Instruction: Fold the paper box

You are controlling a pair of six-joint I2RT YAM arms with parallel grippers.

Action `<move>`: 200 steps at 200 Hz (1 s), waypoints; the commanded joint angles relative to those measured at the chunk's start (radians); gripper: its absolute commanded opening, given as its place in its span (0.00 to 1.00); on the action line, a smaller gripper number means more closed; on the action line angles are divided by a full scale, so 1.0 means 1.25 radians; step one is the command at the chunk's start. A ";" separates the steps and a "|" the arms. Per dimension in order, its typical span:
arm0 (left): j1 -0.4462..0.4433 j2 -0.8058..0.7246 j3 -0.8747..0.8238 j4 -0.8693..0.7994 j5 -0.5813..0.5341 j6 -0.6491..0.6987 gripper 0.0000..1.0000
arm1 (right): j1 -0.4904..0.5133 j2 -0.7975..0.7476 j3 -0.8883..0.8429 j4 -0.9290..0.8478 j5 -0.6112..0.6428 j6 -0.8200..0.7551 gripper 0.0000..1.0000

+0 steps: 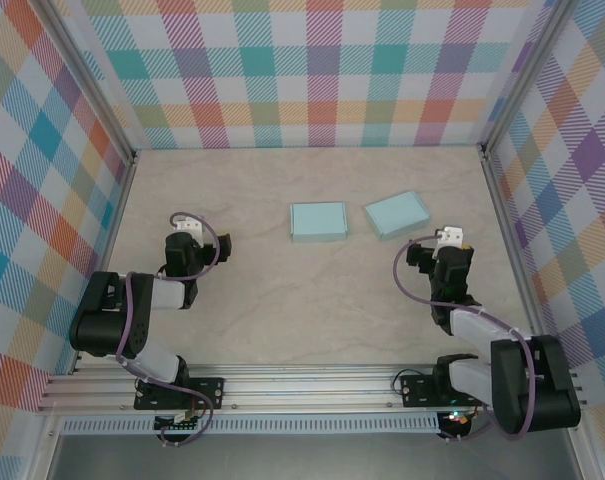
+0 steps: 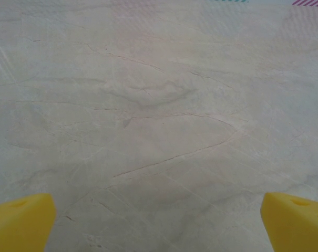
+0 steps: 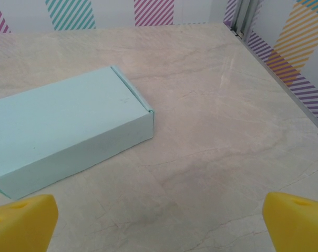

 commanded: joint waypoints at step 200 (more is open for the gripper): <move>0.007 0.005 0.012 -0.004 0.012 -0.009 1.00 | -0.044 0.176 0.052 0.211 -0.229 -0.038 1.00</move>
